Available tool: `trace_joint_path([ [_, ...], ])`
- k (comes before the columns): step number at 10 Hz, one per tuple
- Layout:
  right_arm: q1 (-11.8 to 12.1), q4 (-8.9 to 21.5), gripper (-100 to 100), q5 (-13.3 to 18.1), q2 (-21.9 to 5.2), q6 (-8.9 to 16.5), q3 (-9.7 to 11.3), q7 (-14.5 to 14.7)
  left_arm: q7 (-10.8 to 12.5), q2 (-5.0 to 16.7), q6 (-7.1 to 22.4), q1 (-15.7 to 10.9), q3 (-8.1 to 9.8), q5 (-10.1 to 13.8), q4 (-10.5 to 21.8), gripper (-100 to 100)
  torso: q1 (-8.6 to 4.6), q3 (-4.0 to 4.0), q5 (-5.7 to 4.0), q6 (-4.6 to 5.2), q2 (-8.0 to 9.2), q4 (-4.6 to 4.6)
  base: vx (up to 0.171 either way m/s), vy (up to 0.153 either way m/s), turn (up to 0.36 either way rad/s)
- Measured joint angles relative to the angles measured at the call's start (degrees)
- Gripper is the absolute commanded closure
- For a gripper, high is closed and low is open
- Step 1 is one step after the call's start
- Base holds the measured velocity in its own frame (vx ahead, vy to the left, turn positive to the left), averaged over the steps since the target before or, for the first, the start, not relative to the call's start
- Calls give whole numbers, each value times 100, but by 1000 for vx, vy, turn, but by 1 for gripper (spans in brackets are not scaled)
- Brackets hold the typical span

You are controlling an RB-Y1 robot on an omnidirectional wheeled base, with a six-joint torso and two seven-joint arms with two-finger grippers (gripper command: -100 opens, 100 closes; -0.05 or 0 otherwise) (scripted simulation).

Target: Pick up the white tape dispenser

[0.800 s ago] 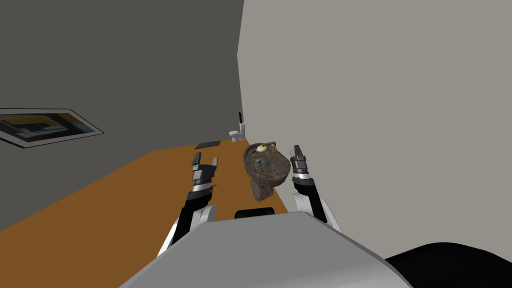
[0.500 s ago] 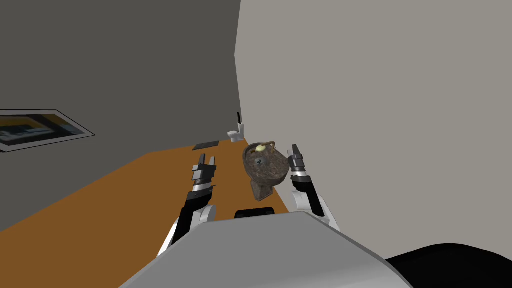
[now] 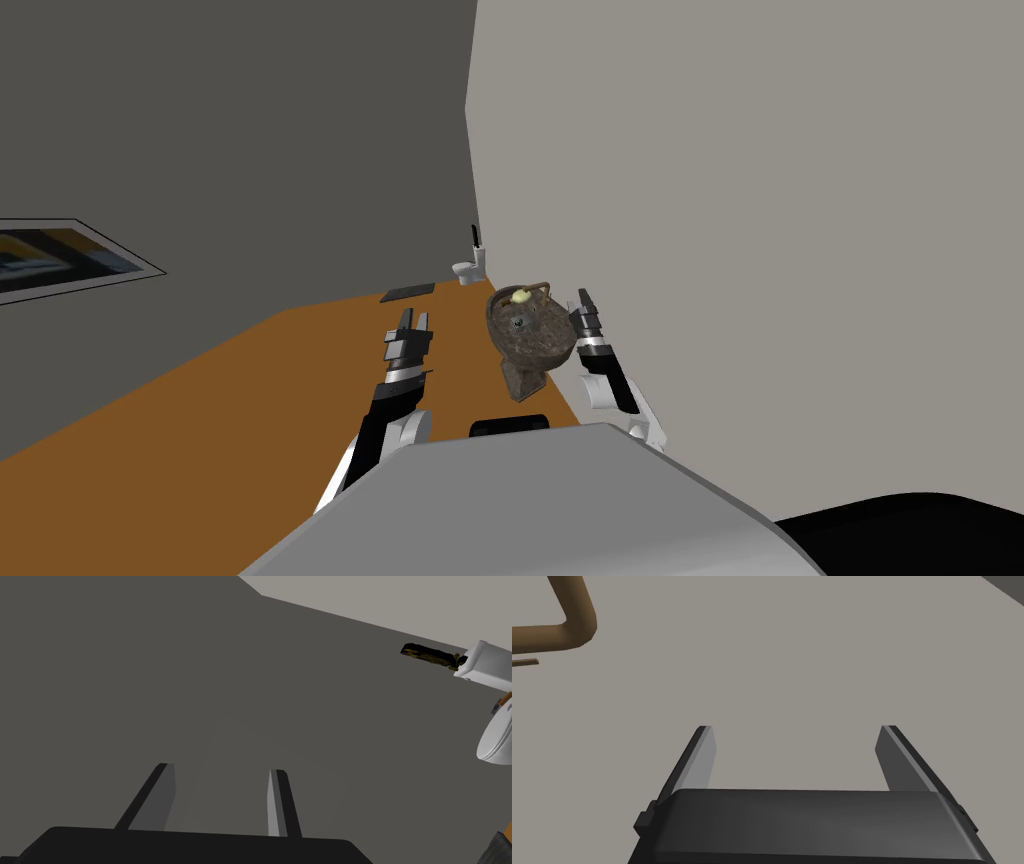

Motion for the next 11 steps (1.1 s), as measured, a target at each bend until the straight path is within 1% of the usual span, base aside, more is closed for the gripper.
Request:
trace_joint_path([
  [1, -208, 188, -100, -99, -68, 168, 3, -162, 0, 0, 0, 0, 0, 0, 0, 0, 8, -1, 1, -1, -2, 0, -4, 60, -40],
  [3, -402, 402, -100, -238, -172, 389, 16, -477, 0, 0, 0, 0, 0, 0, 0, 0, 9, 0, 2, 0, 0, 0, -7, 51, -62],
  [4, -471, 455, -100, -281, -198, 490, 25, -622, 0, 0, 0, 0, 0, 0, 0, 0, 4, 0, 2, -1, -1, 0, 2, 38, -85],
  [5, -652, 605, -100, -364, -249, 647, 30, -767, 0, 0, 0, 0, 0, 0, 0, 0, 1, -2, 1, -1, -4, -1, 0, 40, -43],
  [6, -720, 661, -100, -420, -296, 761, 22, -924, 0, 0, 0, 0, 0, 0, 0, 0, 1, -2, 1, -1, -3, -1, 6, 51, -90],
  [7, -849, 793, -100, -522, -379, 900, 16, -1086, 0, 0, 0, 0, 0, 0, 0, 0, 4, -3, 1, 0, -6, -1, -1, 44, -42],
  [8, -920, 890, -100, -575, -416, 982, 18, -1247, 0, 0, 0, 0, 0, 0, 0, 0, 3, -2, 1, -1, -3, -1, 2, 53, -97],
  [9, -1070, 1075, -100, -684, -511, 1089, 14, -1418, 0, 0, 0, 0, 0, 0, 0, 0, 5, -3, 1, 0, -5, -1, -5, 53, -50],
  [10, -1161, 1154, -100, -739, -548, 1202, 12, -1586, 0, 0, 0, 0, 0, 0, 0, 0, 5, -1, 2, -1, -3, -1, -10, 61, -92],
  [11, -1321, 1331, -100, -830, -603, 1325, 26, -1744, 0, 0, 0, 0, 0, 0, 0, 0, 8, -1, 2, 0, -2, -1, -6, 56, -43],
])
